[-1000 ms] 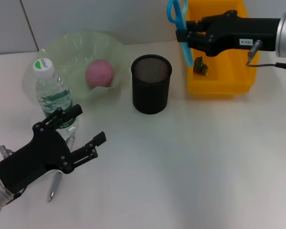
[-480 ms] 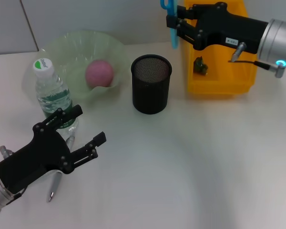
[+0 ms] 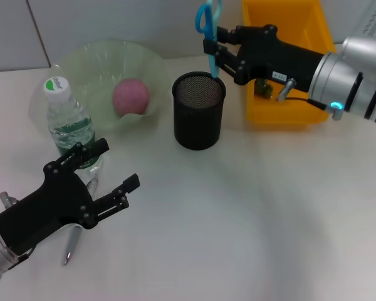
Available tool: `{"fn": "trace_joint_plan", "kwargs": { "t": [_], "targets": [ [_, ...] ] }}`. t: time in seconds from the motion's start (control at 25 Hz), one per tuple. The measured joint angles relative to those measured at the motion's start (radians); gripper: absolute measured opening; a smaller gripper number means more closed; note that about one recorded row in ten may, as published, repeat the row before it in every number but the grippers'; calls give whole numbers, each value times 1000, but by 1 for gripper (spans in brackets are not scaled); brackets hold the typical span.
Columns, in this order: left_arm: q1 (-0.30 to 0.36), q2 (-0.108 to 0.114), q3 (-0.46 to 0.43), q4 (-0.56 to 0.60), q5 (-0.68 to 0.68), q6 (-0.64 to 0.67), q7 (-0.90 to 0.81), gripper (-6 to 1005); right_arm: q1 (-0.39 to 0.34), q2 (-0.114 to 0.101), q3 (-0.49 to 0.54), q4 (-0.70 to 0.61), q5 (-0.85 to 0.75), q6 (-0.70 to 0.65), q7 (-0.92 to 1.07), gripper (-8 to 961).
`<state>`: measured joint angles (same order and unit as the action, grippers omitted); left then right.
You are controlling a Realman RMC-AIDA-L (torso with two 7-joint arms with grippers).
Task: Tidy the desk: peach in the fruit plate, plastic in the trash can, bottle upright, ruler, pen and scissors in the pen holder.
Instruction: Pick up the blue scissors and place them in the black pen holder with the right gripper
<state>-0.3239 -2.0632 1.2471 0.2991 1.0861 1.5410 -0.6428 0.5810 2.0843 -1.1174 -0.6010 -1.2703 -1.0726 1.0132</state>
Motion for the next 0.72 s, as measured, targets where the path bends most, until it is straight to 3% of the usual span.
{"fn": "trace_joint_plan", "kwargs": {
  "t": [0.72],
  "targets": [
    [-6, 0, 1, 0, 0, 2, 2, 789, 88, 4, 3, 189, 72, 41, -152, 231]
  ]
}}
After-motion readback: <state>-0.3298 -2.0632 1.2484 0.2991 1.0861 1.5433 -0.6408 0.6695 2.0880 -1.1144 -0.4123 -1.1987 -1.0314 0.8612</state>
